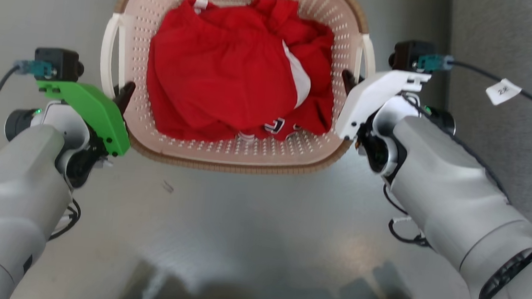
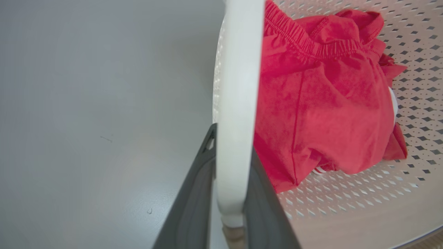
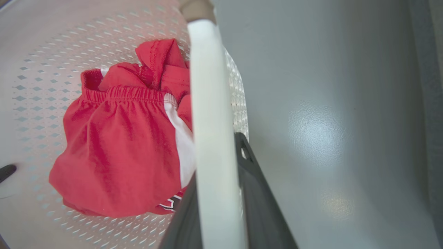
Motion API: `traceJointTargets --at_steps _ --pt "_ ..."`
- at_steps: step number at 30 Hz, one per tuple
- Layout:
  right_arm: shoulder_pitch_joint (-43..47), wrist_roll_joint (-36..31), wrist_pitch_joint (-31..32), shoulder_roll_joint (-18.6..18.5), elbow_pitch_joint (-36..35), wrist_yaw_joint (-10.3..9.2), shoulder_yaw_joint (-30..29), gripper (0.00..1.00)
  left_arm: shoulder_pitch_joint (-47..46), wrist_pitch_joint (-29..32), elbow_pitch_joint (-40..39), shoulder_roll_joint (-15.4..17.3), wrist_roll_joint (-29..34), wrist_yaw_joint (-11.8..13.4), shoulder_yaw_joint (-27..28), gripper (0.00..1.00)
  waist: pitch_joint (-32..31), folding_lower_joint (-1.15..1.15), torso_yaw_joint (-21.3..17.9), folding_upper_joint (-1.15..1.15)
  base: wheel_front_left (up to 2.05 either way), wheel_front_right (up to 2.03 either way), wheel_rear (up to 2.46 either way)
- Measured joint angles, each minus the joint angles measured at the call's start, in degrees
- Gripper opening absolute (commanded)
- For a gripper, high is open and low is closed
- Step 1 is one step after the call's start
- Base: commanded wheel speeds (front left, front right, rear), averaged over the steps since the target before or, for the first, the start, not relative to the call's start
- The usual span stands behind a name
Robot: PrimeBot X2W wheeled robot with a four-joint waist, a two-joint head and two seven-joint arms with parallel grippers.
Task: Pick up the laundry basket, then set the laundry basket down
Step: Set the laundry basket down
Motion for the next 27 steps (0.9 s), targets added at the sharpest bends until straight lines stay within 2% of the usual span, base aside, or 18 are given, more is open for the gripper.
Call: traceJointTargets --at_steps 27 --pt "-9.3 0.0 -3.6 0.0 4.0 0.49 0.1 0.00 -6.9 -1.8 -3.4 0.9 -0.6 0.1 1.0 0.00 12.9 0.00 2.6 0.00 0.00 0.00 0.00"
